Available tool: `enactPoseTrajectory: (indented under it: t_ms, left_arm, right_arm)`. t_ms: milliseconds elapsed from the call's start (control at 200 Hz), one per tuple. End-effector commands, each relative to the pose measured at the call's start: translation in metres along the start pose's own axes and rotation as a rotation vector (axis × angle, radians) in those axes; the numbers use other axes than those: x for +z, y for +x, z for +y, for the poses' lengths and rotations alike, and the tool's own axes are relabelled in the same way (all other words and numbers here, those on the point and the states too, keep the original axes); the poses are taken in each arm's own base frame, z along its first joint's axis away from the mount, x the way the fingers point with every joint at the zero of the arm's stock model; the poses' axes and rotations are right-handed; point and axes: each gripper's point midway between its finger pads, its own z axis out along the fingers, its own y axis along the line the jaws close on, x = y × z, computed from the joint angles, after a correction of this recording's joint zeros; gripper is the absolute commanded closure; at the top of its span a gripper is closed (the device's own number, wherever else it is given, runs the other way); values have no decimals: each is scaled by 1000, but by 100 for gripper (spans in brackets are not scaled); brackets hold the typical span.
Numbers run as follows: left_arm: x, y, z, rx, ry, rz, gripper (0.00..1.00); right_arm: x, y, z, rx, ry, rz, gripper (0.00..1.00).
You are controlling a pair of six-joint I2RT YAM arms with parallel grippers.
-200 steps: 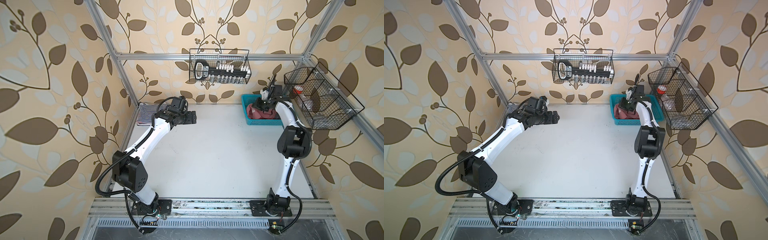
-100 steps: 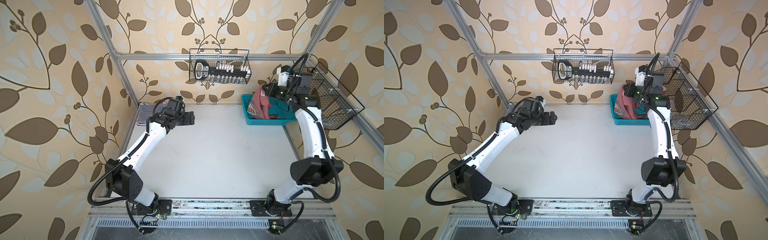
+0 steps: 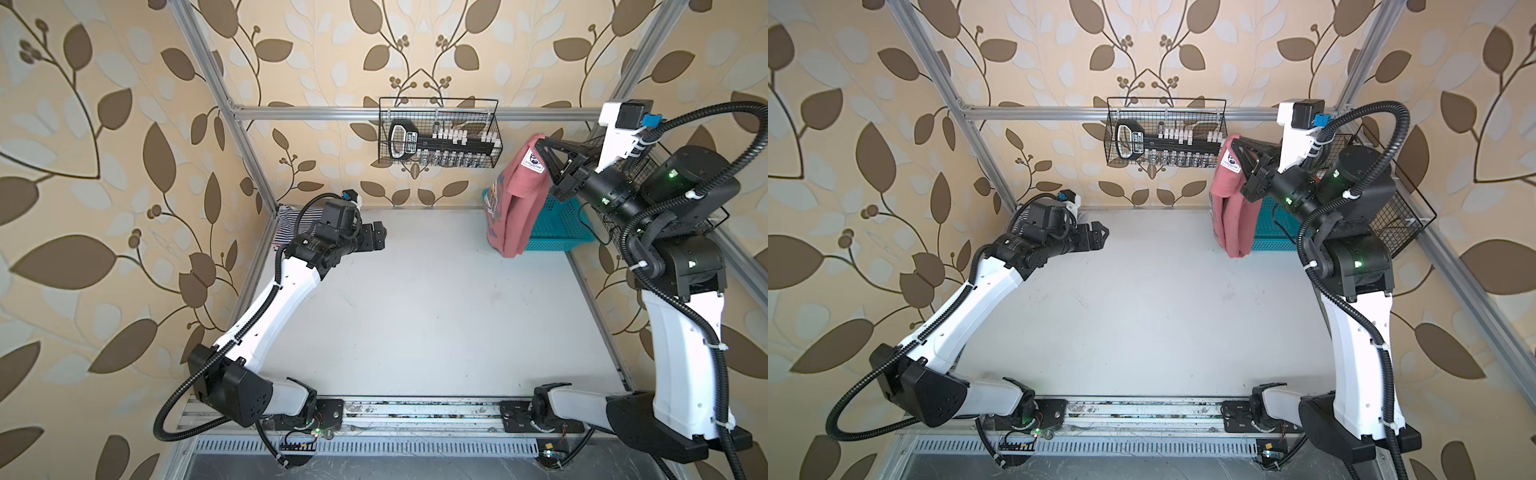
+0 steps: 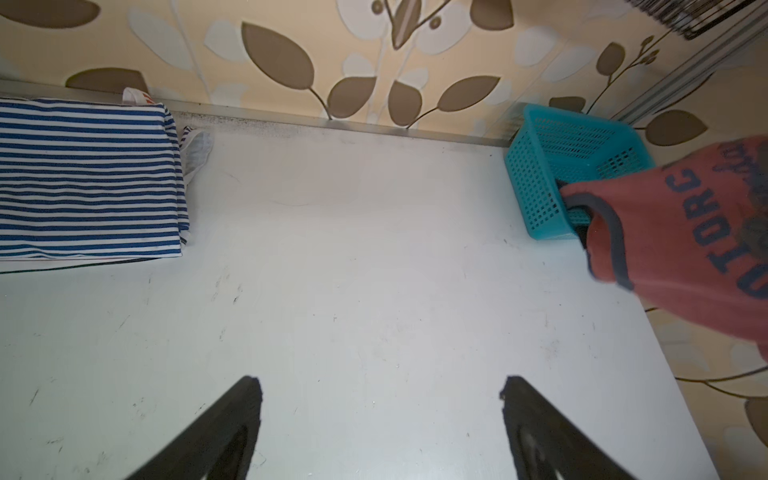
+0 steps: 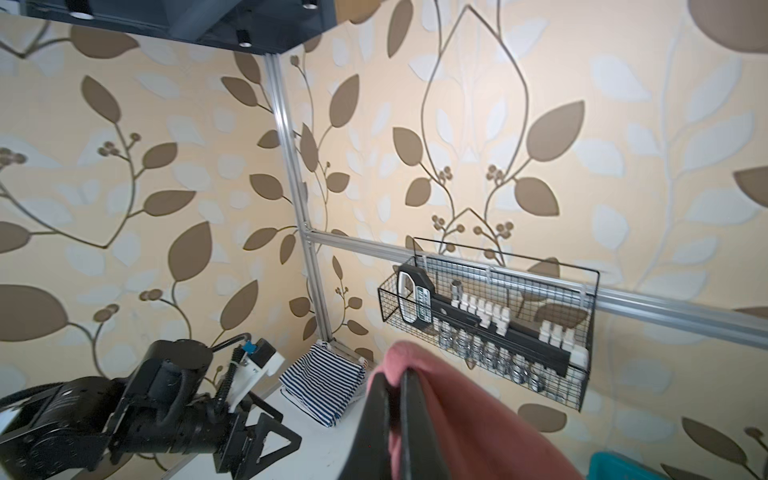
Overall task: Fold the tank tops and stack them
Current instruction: 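Lift the pink tank top from the basket with the right gripper and drop it mid-table, then grasp the pink tank top with both grippers near its top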
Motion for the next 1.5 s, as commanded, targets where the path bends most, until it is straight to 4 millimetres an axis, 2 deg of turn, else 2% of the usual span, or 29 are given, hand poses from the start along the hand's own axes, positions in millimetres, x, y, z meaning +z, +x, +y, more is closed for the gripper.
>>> enactPoseTrajectory:
  t_ms: [0,75,150,240,305,365,410,605,675,775,825,855,920,1000,1090,1155,1225,1245,1270,1335,1429,1444,1494]
  left_arm:
    - [-22,-10,-19,-39,104,-57,8]
    - [-33,-10,-25,-48,146,-73,8]
    - [-45,-9,-29,-58,176,-89,8]
    - [-60,-8,-34,-58,208,-103,9]
    - [-68,-5,-35,-58,221,-109,10]
    - [-71,-1,-33,-61,220,-108,11]
    - [-72,2,-32,-63,217,-104,11]
    - [-58,21,-25,-105,206,-40,13]
    - [-51,26,-27,-126,217,-22,14]
    - [-42,33,-30,-144,228,2,15]
    - [-37,37,-32,-142,228,18,15]
    - [-34,39,-33,-141,224,28,15]
    - [-26,44,-37,-134,218,51,16]
    - [-16,50,-45,-118,219,86,16]
    - [-2,57,-56,-92,220,130,16]
    - [11,65,-66,-63,220,170,18]
    - [27,74,-75,-22,206,225,22]
    - [29,75,-78,-12,202,234,23]
    - [45,85,-77,0,178,281,24]
    - [63,97,-82,35,156,349,26]
    - [87,112,-80,85,100,430,30]
    - [90,114,-78,91,87,441,31]
    - [99,122,-72,104,45,493,36]
  right_arm:
    - [0,-13,27,-39,-69,-47,100]
    - [1,-11,48,-36,-134,-48,100]
    - [6,-1,56,-7,-146,-17,100]
    - [16,28,56,61,-140,63,100]
    - [26,61,50,127,-125,144,100]
    - [36,100,44,198,-108,231,100]
    - [44,138,42,258,-109,309,100]
    - [67,325,33,506,-87,694,100]
    - [73,382,25,566,-70,812,100]
    - [86,445,10,643,-59,937,97]
    - [96,467,1,671,-47,974,95]
    - [101,478,-4,681,-41,993,89]
    - [114,493,-17,692,-13,1003,82]
    - [128,493,-33,705,20,963,67]
    - [134,476,-50,678,67,903,60]
    - [128,457,-59,624,113,863,57]
    - [111,441,-66,535,177,862,53]
    - [105,439,-65,515,186,872,53]
    - [96,434,-63,488,196,879,52]
    - [71,432,-55,440,217,917,52]
    - [30,442,-31,404,213,980,52]
    - [20,452,-26,408,213,1006,52]
    - [-2,461,-8,417,191,1033,52]
